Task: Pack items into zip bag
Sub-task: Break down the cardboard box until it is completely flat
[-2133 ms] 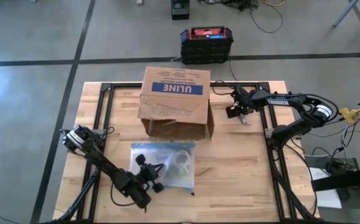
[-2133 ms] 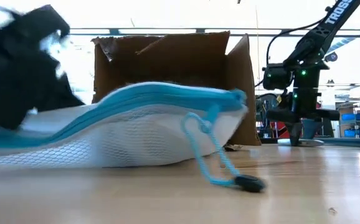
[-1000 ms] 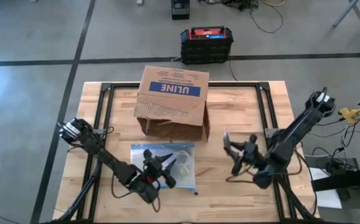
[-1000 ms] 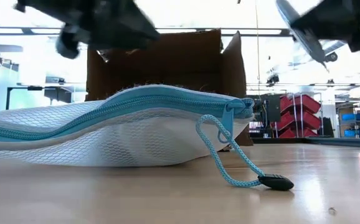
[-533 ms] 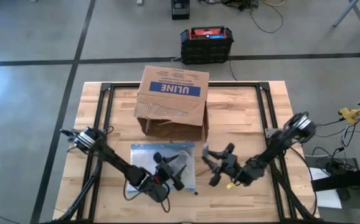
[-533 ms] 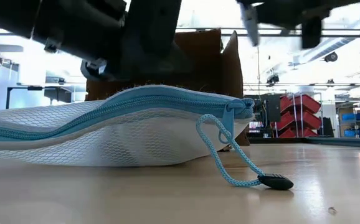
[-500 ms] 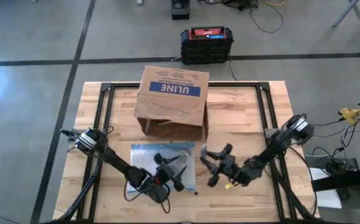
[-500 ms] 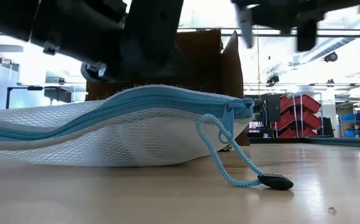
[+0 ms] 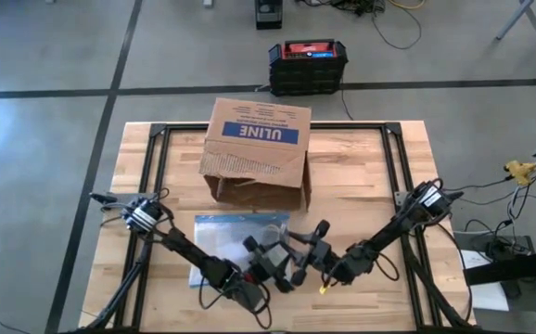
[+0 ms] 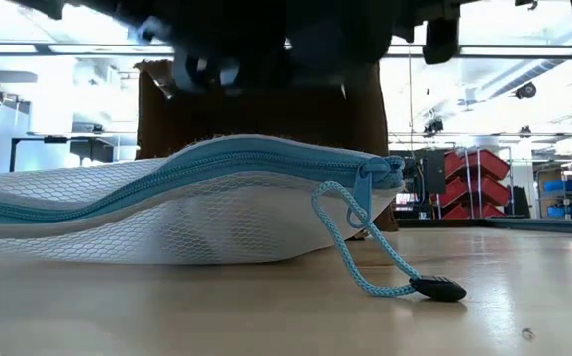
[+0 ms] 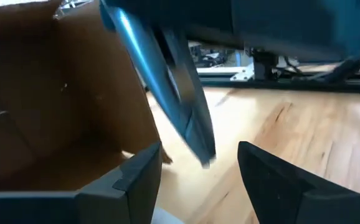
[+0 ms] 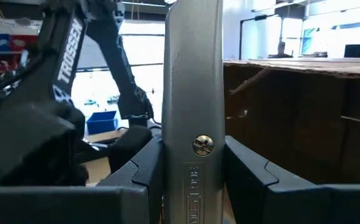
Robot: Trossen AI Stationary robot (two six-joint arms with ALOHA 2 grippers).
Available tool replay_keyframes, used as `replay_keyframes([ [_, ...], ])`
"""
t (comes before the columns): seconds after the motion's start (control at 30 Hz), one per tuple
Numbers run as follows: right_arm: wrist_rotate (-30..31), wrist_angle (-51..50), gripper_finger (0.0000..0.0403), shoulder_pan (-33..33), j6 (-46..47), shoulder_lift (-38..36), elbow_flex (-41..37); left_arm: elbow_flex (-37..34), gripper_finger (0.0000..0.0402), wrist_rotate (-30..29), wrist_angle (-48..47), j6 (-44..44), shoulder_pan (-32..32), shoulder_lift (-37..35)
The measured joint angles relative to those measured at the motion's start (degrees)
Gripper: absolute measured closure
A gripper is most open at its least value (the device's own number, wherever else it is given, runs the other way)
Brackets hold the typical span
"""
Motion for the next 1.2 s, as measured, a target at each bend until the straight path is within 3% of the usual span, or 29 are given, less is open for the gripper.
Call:
replay_keyframes([
  [0.17,-5.8,-0.6,0.0293,0.0,1.8,0.2,0.1,2.1,0.022,-0.7,-0.1,0.0,0.4,-0.2],
  [0.37,-4.9,-0.6,0.0293,0.1,1.1,0.2,0.1,2.3,0.0239,-5.3,-0.2,0.9,0.4,-0.2],
  [0.53,-4.9,-0.7,0.0293,0.1,0.9,0.2,0.1,2.3,0.0281,-6.6,-0.1,0.9,0.2,-0.3],
  [0.73,-3.5,-2.2,0.0294,0.1,1.7,0.0,0.2,2.3,0.0363,-8.4,-0.2,2.0,0.1,-0.3],
  [0.87,-3.6,-3.8,0.0291,0.2,1.0,-0.5,0.2,2.3,0.0364,-8.5,-0.2,3.6,-0.1,-0.3],
  [1.07,-6.4,-14.3,0.0182,1.5,-1.5,-4.2,0.0,2.4,0.0369,-4.5,0.2,8.1,-2.2,-2.2],
  [1.2,-12.3,-25.7,0.0156,1.7,2.3,-9.2,0.1,2.4,0.0369,-2.5,0.0,13.6,-3.8,-3.5],
])
